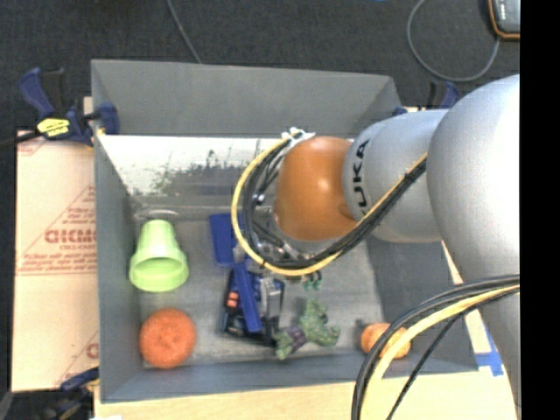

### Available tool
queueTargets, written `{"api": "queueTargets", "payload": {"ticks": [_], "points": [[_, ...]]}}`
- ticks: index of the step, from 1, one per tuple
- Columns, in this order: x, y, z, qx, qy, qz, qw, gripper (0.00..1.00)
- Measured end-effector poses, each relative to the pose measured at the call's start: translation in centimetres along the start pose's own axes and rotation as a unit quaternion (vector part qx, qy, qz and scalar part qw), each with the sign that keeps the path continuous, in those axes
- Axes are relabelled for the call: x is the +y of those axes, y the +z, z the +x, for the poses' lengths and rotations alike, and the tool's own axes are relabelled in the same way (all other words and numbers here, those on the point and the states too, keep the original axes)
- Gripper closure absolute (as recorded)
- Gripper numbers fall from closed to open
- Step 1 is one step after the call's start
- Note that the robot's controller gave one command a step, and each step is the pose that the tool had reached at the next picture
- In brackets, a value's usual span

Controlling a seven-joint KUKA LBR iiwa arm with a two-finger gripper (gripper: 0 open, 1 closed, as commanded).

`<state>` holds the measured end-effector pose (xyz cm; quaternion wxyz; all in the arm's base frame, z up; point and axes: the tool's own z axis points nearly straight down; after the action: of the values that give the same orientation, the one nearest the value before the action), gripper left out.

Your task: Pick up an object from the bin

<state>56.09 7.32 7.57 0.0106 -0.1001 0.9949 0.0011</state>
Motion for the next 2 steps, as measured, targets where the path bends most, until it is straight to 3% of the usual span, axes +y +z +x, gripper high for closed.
{"api": "queueTargets", "payload": {"ticks": [1,2], "points": [[4.63,-0.04,-0.46,-0.0125,-0.148,0.001,0.9889,1.00],[4.62,-0.04,-0.46,-0.0124,-0.148,0.000,0.9890,1.00]]}}
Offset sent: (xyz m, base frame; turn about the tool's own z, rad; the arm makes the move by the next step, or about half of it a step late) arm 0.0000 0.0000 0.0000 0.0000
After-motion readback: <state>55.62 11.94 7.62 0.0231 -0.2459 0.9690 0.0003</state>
